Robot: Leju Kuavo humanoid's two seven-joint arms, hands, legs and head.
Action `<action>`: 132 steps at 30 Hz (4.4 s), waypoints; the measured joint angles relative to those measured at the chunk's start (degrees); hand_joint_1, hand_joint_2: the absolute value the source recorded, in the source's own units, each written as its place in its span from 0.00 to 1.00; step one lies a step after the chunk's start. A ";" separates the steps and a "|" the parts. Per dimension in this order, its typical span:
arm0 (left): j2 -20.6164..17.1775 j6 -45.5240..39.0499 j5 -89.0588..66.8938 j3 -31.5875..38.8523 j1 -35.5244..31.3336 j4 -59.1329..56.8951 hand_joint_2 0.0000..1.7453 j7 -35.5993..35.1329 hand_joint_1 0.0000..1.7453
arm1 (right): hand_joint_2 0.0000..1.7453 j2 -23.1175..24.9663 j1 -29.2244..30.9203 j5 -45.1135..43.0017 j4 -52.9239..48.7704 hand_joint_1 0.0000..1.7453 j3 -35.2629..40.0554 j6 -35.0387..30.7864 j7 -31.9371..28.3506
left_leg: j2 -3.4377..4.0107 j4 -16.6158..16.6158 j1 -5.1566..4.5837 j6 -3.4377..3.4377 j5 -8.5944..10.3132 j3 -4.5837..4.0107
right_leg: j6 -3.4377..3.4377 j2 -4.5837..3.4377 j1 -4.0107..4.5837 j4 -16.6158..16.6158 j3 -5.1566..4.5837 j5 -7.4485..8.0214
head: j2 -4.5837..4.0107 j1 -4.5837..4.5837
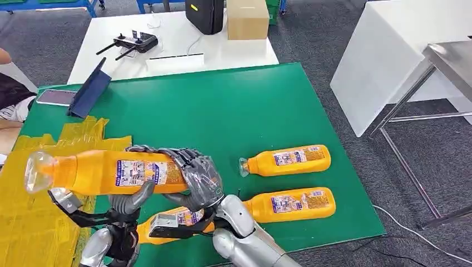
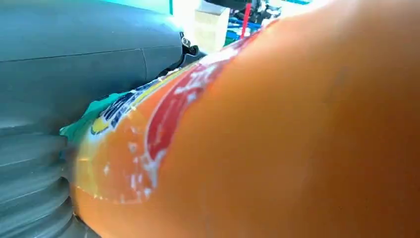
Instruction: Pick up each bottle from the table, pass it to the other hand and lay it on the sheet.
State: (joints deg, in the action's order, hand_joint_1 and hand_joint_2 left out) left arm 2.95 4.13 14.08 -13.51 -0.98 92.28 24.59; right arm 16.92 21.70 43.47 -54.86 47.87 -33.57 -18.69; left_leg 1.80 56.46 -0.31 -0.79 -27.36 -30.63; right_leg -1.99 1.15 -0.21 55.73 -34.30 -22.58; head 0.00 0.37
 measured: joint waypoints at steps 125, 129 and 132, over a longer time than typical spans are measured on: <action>-16.78 2.52 -34.42 20.79 -0.83 -7.74 1.00 -1.42 0.00 | 1.00 -11.34 -11.41 2.43 -23.36 0.00 -6.46 26.78 5.71 | -0.05 -0.02 0.04 0.15 0.09 -0.03 | 0.03 0.06 0.01 0.04 0.02 -0.01 | 0.00 0.04; -14.56 3.83 -31.82 20.81 -0.41 -5.62 1.00 -0.31 0.00 | 1.00 -11.32 -9.24 3.69 -19.86 0.00 -1.81 27.12 6.36 | -0.05 -0.02 0.05 0.15 0.09 -0.03 | 0.03 0.06 0.02 0.05 0.03 0.00 | 0.00 0.02; -13.60 3.85 -31.43 20.81 -0.29 -4.85 1.00 -0.20 0.00 | 1.00 -11.32 -8.52 3.87 -18.36 0.00 -0.26 27.12 6.38 | -0.05 -0.02 0.05 0.15 0.09 -0.03 | 0.03 0.06 0.02 0.05 0.03 -0.01 | 0.00 0.02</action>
State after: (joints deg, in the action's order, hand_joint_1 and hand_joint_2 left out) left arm -10.64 7.98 -17.36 7.30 -1.26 87.43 24.39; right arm 5.60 13.18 47.34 -73.22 47.60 -6.45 -12.31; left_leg 1.74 56.44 -0.27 -0.64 -27.26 -30.66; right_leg -1.97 1.20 -0.20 55.78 -34.27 -22.58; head 0.00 0.39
